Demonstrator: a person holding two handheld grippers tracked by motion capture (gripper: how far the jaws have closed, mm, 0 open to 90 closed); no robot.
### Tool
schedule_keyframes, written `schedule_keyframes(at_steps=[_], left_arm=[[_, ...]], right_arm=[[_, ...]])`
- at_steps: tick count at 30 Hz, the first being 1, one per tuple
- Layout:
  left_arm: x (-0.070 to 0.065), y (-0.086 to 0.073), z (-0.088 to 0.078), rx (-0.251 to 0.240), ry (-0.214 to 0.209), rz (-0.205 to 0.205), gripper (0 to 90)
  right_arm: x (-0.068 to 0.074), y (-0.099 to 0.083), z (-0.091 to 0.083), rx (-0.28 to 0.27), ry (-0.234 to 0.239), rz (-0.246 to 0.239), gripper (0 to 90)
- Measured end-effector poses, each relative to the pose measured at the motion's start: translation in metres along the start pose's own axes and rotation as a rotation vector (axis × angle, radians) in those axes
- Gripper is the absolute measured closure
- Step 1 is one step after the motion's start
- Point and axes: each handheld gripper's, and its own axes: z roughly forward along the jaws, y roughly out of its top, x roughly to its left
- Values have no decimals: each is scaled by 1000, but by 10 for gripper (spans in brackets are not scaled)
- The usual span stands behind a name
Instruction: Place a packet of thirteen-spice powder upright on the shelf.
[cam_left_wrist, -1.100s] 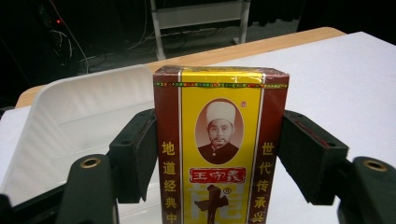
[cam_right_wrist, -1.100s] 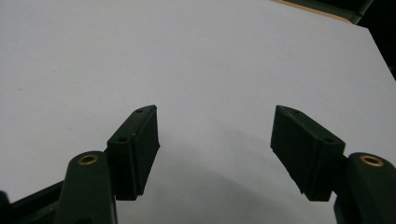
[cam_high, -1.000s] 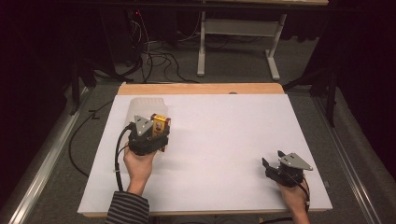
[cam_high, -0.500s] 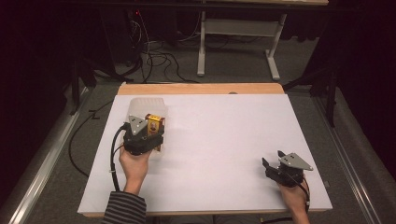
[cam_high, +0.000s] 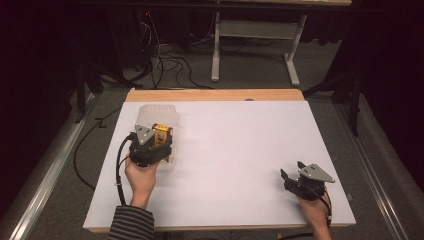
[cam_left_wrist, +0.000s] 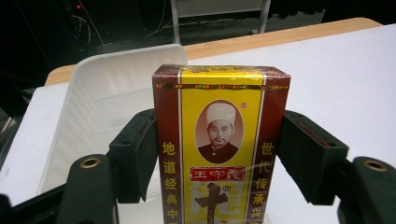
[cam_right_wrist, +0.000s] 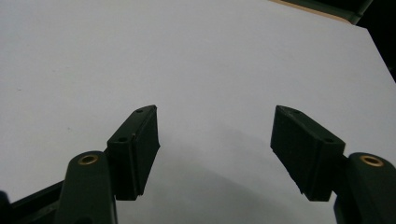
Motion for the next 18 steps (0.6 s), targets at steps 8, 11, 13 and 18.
schedule_keyframes(at_steps=[8,11,13,18], left_arm=[[5,-7,4,27,10,-6,326],[7,-9,5,37,18,-6,326],[8,-10,5,39,20,-6,326],[8,-12,5,42,28,-5,326]], right_arm=[[0,0,0,0,0,-1,329],[0,0,0,2,1,-2,328],[0,0,0,2,1,-2,329],[0,0,0,2,2,-4,329]])
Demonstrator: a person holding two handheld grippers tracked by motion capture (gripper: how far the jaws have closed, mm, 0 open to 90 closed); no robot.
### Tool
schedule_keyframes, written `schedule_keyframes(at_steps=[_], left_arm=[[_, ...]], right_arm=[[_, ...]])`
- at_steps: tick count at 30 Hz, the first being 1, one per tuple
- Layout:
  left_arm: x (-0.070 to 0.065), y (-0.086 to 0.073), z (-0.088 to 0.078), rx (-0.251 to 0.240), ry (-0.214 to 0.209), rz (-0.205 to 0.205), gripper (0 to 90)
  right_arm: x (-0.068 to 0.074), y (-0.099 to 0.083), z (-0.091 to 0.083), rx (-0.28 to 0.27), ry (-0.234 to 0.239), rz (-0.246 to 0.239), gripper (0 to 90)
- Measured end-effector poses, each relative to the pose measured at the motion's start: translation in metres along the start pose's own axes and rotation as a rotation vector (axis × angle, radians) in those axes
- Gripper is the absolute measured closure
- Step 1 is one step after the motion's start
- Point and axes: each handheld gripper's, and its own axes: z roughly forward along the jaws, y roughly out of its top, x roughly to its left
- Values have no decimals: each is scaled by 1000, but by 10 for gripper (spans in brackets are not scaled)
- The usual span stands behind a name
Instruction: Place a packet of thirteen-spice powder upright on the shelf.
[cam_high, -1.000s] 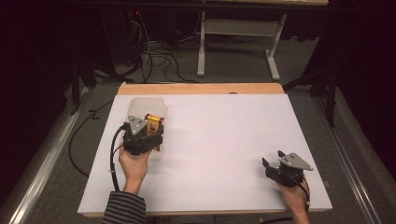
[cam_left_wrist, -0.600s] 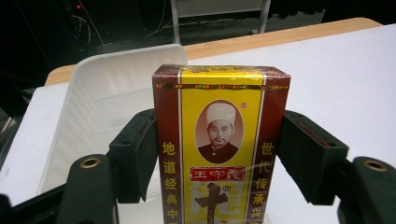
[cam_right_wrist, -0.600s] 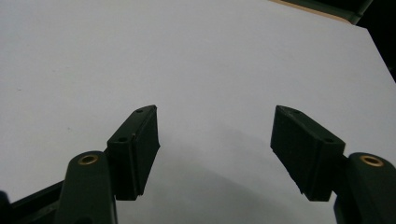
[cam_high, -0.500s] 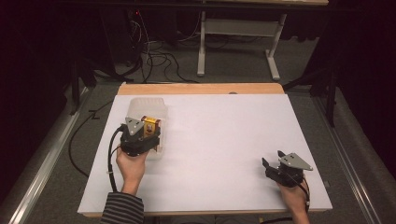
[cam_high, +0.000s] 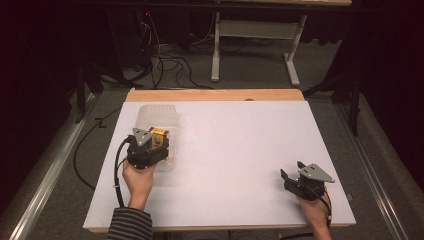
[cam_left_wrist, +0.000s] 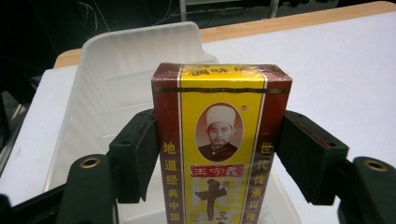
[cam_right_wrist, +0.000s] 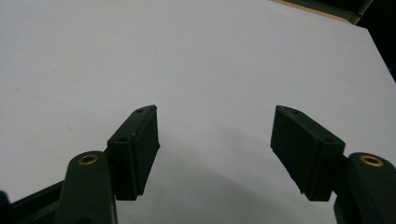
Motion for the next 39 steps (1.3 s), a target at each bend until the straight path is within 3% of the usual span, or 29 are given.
schedule_keyframes(at_steps=[30,39], left_arm=[[2,-21,-11,33,9,19,323],[6,-24,-16,49,2,4,290]], right_arm=[[0,0,0,0,1,-1,329],[0,0,0,-1,1,1,328]])
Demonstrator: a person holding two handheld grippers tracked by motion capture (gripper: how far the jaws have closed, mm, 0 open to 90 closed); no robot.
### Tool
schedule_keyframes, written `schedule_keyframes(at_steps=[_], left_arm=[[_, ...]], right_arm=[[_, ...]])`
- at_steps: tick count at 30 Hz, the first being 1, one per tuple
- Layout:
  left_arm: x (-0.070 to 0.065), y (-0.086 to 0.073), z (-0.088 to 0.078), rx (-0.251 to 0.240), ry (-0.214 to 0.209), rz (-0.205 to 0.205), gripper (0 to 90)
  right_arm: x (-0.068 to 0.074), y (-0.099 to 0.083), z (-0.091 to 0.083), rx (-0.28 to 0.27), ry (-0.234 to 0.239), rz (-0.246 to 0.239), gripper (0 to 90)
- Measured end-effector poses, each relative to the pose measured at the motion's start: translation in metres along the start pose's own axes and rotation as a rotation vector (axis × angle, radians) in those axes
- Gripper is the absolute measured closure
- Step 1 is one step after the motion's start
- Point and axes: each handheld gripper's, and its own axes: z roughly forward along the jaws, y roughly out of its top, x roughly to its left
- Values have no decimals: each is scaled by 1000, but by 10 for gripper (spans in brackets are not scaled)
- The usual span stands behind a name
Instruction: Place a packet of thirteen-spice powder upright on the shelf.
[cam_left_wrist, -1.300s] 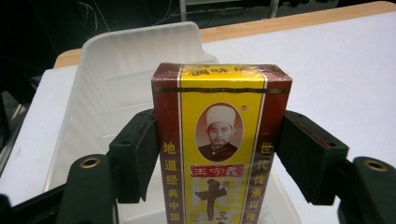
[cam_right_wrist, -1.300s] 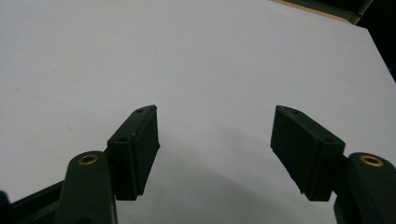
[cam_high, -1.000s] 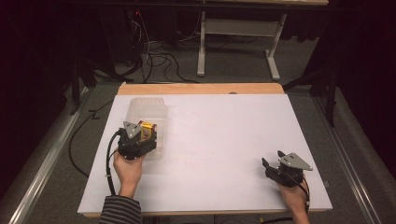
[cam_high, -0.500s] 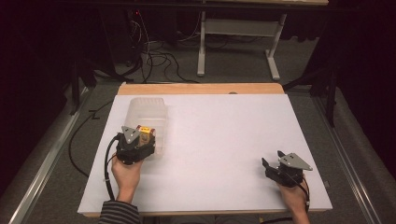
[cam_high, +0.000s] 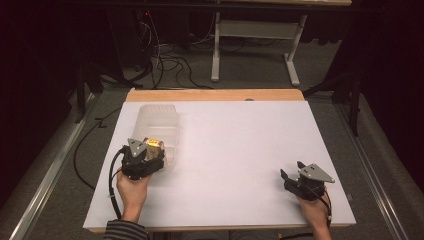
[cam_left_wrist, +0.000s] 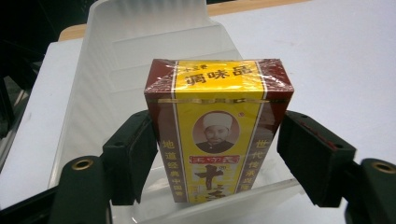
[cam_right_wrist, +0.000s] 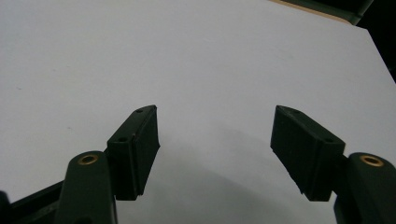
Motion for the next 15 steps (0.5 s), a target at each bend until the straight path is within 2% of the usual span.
schedule_keyframes(at_steps=[15], left_arm=[[1,0,-6,-11,-3,-4,213]], right_arm=[[0,0,0,-2,-1,-3,329]])
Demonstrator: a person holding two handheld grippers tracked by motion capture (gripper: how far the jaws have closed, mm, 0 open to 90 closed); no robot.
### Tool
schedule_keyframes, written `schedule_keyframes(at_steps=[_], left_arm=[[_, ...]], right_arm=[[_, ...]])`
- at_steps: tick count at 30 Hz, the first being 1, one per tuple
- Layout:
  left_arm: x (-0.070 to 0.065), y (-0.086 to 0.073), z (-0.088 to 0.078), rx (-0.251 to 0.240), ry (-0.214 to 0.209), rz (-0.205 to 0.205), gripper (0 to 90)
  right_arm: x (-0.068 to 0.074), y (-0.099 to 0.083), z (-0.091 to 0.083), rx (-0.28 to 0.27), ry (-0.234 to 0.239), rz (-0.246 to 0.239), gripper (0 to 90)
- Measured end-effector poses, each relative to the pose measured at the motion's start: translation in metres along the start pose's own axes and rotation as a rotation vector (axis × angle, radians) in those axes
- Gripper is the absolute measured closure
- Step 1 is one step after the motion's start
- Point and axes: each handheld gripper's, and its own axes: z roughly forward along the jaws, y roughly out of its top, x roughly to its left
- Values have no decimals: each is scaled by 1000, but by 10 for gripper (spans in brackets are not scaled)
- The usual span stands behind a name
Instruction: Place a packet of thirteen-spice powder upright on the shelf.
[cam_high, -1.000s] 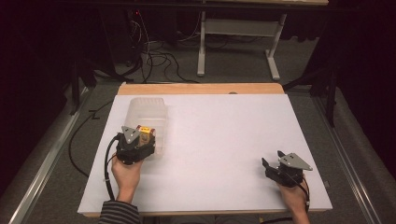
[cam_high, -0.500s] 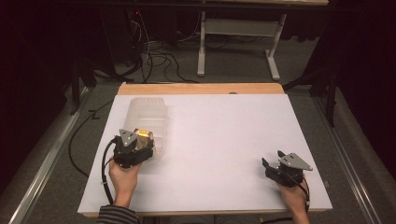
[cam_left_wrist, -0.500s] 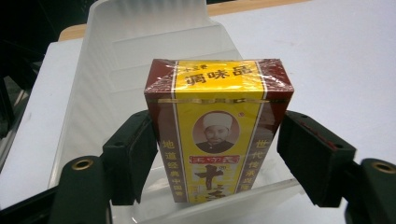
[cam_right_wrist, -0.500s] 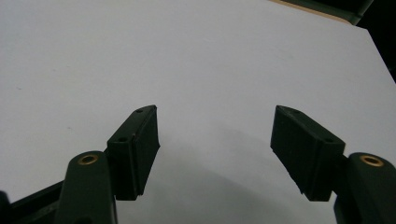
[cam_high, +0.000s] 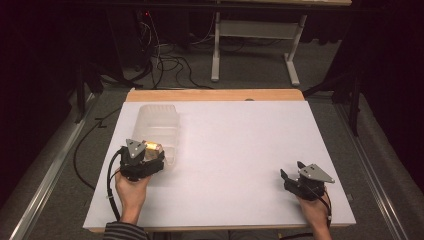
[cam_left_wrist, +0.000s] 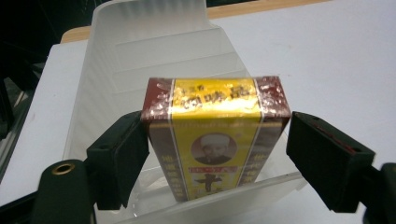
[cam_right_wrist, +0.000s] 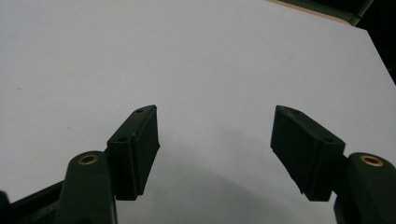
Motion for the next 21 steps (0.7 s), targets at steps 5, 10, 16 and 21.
schedule_keyframes(at_steps=[5,10,16,21], left_arm=[[0,1,-4,-11,-4,-4,205],[-1,-1,-8,-17,-7,-4,203],[-3,-7,-16,-27,-14,-6,204],[-3,-10,-20,-36,-14,-13,206]], right_arm=[[0,0,0,0,0,0,329],[0,0,0,-1,0,-1,328],[0,0,0,-1,1,-1,328],[0,0,0,-1,1,-1,328]])
